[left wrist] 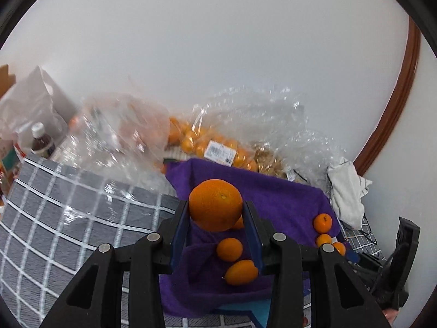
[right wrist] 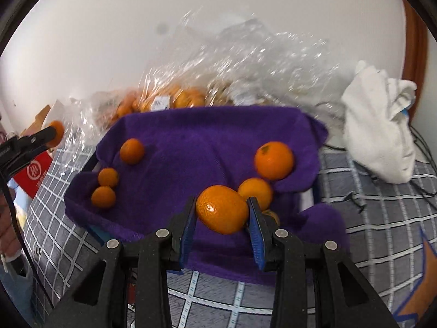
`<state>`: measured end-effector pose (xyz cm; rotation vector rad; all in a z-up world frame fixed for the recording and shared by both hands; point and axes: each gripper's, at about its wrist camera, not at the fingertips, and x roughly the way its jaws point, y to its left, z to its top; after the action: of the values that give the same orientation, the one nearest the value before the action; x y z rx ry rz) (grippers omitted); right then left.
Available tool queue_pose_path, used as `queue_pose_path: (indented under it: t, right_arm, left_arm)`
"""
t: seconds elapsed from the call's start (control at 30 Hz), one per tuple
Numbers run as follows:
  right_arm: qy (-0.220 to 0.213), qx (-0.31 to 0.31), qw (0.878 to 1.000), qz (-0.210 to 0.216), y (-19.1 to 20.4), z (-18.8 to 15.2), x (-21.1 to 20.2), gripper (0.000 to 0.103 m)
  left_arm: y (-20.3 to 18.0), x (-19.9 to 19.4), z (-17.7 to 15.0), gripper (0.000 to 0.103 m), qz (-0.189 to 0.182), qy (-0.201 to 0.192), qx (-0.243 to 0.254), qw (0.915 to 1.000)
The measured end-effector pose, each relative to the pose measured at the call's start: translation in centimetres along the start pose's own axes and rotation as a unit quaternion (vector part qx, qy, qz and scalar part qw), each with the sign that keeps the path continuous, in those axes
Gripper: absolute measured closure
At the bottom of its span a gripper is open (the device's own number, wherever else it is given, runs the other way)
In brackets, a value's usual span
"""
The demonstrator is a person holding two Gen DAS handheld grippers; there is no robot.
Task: Organize fruits
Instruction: 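Open both grippers to set the oranges on the towel, then withdraw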
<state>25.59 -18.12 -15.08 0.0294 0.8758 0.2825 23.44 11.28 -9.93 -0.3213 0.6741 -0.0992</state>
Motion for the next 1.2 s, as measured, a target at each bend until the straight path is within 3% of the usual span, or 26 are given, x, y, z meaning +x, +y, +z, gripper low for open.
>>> queue_pose_path:
  t: [0.27, 0.53, 0.67, 0.8, 1.0, 1.2]
  right_arm:
    - [0.014, -0.007, 1.0, 0.002, 0.5, -0.5, 1.8, 0.067]
    - [0.017, -0.013, 1.0, -0.001, 0.4, -0.8, 2.0, 0.066]
    - [0.0, -0.023, 1.0, 0.003, 0.7, -1.1, 1.2, 0.064]
    - [-0.025, -0.015, 1.0, 0.007, 0.7, -1.3, 0.1, 0.047]
    - [-0.06, -0.016, 0.998, -0.006, 0.8, -1.5, -1.4, 0.047]
    - [-0.07, -0.018, 0.996, -0.06, 1.0, -1.7, -3.1, 0.047]
  left_arm:
    - [-1.5, 4.8, -0.3, 0.065, -0.002, 0.049, 0.01, 0.9988]
    - [-0.8, 7.9, -1.0, 0.065, 0.04, 0.074, -0.002, 0.9964]
    - [-1.1, 8.0, -1.4, 0.065, 0.049, 0.071, 0.005, 0.9963]
    - [-1.6, 8.6, -1.8, 0.065, 0.052, 0.075, 0.017, 0.9957]
    - [-2.3, 8.7, -2.4, 0.062, 0.069, 0.067, 0.047, 0.9943]
    - [-2.2, 6.9, -1.8, 0.056, 0.032, 0.036, 0.029, 0.9984]
